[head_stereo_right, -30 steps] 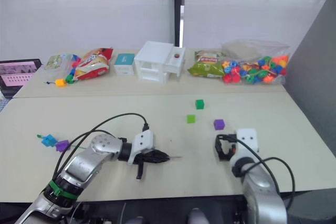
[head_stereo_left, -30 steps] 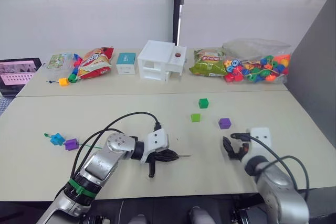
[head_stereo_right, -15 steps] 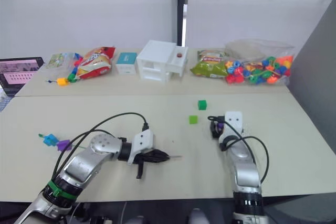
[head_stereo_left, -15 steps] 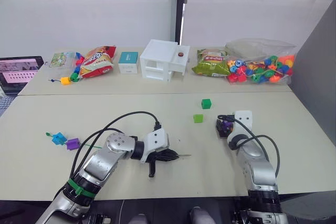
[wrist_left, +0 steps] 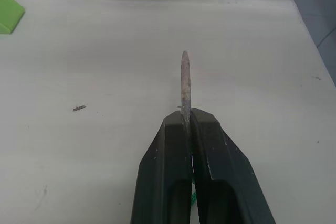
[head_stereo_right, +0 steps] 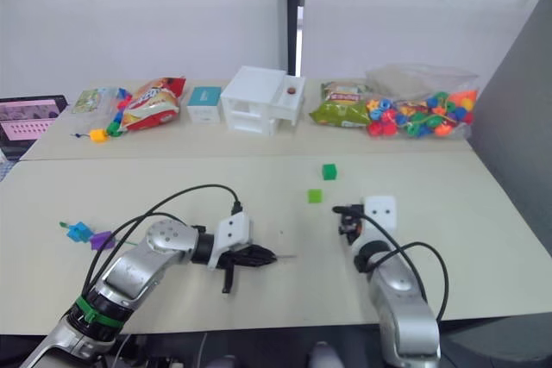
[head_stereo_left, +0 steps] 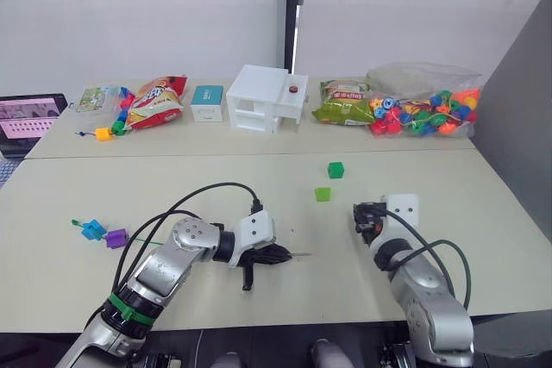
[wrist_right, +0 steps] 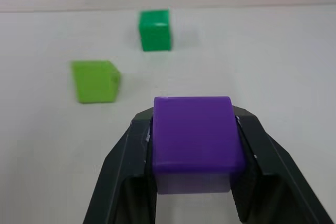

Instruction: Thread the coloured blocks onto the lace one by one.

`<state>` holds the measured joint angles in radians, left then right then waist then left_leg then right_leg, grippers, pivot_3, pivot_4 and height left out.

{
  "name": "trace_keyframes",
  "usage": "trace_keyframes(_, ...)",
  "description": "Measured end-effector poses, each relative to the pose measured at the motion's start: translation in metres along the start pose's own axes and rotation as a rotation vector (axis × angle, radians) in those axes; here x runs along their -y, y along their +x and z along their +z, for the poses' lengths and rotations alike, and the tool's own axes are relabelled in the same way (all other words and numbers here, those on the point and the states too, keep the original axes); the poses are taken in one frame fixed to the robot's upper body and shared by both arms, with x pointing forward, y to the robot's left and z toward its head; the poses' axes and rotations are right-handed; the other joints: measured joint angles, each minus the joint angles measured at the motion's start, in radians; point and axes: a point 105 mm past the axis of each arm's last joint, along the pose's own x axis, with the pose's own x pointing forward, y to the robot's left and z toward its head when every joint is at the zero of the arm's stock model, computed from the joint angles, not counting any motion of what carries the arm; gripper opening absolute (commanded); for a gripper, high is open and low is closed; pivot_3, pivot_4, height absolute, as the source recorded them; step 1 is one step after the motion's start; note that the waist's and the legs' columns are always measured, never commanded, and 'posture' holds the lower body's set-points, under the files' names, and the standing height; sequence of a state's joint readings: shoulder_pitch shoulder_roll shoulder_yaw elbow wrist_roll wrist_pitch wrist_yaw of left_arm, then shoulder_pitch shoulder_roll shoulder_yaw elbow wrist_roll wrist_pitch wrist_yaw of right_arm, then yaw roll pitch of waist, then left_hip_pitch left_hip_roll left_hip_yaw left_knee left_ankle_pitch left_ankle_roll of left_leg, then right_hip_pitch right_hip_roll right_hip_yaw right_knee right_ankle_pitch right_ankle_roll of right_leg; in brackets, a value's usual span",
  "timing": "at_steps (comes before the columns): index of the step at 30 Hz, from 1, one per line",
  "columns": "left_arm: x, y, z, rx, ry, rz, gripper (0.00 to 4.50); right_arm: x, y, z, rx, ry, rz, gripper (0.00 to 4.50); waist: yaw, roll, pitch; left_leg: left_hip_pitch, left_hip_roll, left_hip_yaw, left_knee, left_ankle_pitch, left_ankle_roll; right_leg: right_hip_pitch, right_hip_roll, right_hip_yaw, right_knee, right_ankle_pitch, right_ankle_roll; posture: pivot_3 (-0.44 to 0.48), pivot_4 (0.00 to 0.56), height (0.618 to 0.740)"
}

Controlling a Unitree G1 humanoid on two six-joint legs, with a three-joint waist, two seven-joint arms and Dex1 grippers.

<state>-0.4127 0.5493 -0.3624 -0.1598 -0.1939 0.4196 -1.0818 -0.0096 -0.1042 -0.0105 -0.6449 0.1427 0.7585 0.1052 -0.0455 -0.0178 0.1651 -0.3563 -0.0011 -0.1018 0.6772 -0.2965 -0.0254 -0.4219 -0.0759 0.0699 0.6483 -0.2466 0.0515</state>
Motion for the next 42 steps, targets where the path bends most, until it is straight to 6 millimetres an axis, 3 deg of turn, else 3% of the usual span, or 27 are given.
trace_keyframes(3,0.000,-0.001,-0.001,-0.004,-0.001,0.002,0.00,-0.031,-0.017,-0.013,-0.084,0.004,0.090,1.20,0.001,0.000,0.000,0.000,0.000,0.000,0.001,0.000,0.000,0.000,-0.001,0.000,-0.001,0.000,0.000,0.000,0.150,0.740)
trace_keyframes(6,0.000,-0.001,-0.001,-0.004,-0.001,0.002,0.00,-0.047,-0.024,-0.026,-0.154,0.004,0.130,1.20,0.002,0.000,0.000,0.000,0.000,0.000,0.001,0.000,0.000,0.001,-0.001,0.000,-0.001,0.000,0.000,0.000,0.150,0.740)
trace_keyframes(9,0.000,-0.001,-0.001,-0.004,-0.001,0.001,0.00,-0.048,-0.024,-0.043,-0.225,-0.004,0.113,1.20,0.003,0.000,0.000,0.000,0.000,0.000,0.001,0.000,0.000,0.001,-0.001,0.000,-0.001,0.000,0.000,0.000,0.150,0.740)
trace_keyframes(14,0.000,-0.002,-0.001,-0.006,0.000,0.000,0.00,-0.050,-0.018,-0.044,-0.235,0.034,0.091,1.20,0.002,0.000,0.000,0.001,0.000,0.000,0.000,0.000,0.000,0.001,0.000,0.000,-0.001,0.000,0.000,0.000,0.150,0.740)
trace_keyframes(16,0.000,-0.002,-0.001,-0.007,0.000,0.000,0.00,-0.050,-0.017,-0.042,-0.229,0.058,0.085,2.27,0.002,0.000,0.000,0.001,0.000,0.000,0.001,0.000,0.000,0.001,0.000,0.000,-0.001,0.000,0.000,0.000,0.150,0.740)
trace_keyframes(20,-0.001,-0.003,-0.002,-0.015,0.000,0.003,0.00,-0.043,-0.015,-0.035,-0.206,0.083,0.079,3.65,0.003,0.000,0.000,0.000,0.000,0.000,0.001,0.000,0.000,0.001,-0.001,0.000,-0.001,0.000,0.000,0.000,0.150,0.740)
trace_keyframes(22,-0.002,-0.005,-0.003,-0.021,0.001,0.007,0.00,-0.036,-0.014,-0.020,-0.161,0.080,0.086,4.35,0.003,0.000,0.000,0.000,0.000,0.000,0.001,0.000,0.000,0.001,-0.001,0.000,-0.001,0.000,0.000,0.000,0.150,0.740)
trace_keyframes(23,-0.002,-0.007,-0.004,-0.026,0.001,0.010,0.00,-0.033,-0.014,-0.009,-0.138,0.085,0.111,4.47,0.003,0.000,0.000,0.000,0.000,0.000,0.001,0.000,0.000,0.001,0.000,0.000,-0.001,0.000,0.000,0.000,0.150,0.740)
trace_keyframes(26,-0.002,-0.010,-0.004,-0.031,0.004,0.017,0.00,-0.031,-0.017,0.027,-0.049,0.081,0.230,4.47,0.002,0.000,0.000,0.001,0.000,-0.001,0.000,0.000,0.000,0.001,0.000,-0.001,-0.001,0.000,0.000,0.000,0.150,0.740)
trace_keyframes(29,-0.001,-0.011,-0.005,-0.035,-0.002,0.016,0.00,-0.036,-0.025,0.039,-0.072,0.048,0.417,4.47,0.002,0.000,0.000,0.000,0.000,-0.001,0.000,0.000,0.000,0.001,0.000,-0.001,-0.001,0.000,0.000,0.000,0.150,0.740)
trace_keyframes(35,-0.001,-0.020,-0.007,-0.059,-0.015,0.028,0.00,-0.021,-0.047,0.021,-0.368,-0.283,0.836,4.47,0.005,0.000,0.001,0.000,0.000,0.001,0.000,-0.001,0.001,0.004,0.000,-0.001,-0.005,0.000,0.001,0.000,0.150,0.740)
trace_keyframes(42,0.006,-0.021,0.006,-0.020,-0.029,0.007,0.00,-0.008,-0.021,-0.002,-0.390,-0.603,1.070,4.47,0.001,-0.001,0.002,0.000,0.000,0.002,0.001,-0.001,0.001,0.002,-0.001,-0.001,-0.003,-0.001,0.001,0.000,0.150,0.740)
